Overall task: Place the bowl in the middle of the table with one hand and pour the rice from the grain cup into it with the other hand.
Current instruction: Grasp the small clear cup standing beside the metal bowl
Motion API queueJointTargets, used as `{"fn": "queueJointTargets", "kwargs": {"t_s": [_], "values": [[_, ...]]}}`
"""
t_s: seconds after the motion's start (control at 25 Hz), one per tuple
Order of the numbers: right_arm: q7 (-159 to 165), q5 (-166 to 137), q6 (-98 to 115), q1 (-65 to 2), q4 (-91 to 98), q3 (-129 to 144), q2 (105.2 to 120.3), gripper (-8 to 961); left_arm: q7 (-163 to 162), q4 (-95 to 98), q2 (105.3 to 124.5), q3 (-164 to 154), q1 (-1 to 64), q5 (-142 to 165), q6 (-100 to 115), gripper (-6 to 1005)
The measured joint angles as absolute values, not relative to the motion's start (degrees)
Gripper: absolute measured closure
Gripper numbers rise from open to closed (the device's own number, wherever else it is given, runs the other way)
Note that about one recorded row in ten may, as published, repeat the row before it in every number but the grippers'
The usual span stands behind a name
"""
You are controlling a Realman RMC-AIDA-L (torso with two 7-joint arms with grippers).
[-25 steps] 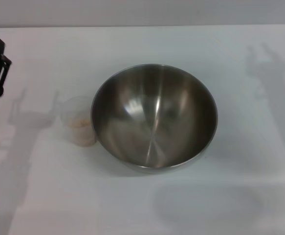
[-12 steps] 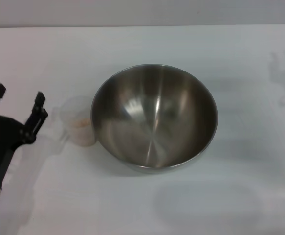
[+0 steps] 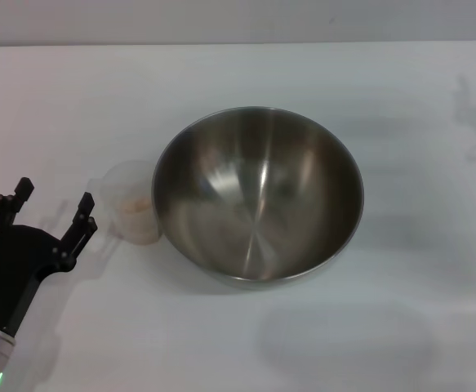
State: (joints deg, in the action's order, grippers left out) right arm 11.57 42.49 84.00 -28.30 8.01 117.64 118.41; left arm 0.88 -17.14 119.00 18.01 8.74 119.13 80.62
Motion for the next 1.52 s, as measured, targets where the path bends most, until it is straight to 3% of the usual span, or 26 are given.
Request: {"fn": "queueJointTargets", "kwargs": {"t_s": [1.52], "values": [[11.58, 42.89, 82.53, -28.83, 7.64, 117.00, 118.66, 579, 0.88, -14.76, 118.94, 22.05, 17.32, 118.74, 67.06, 267]]}}
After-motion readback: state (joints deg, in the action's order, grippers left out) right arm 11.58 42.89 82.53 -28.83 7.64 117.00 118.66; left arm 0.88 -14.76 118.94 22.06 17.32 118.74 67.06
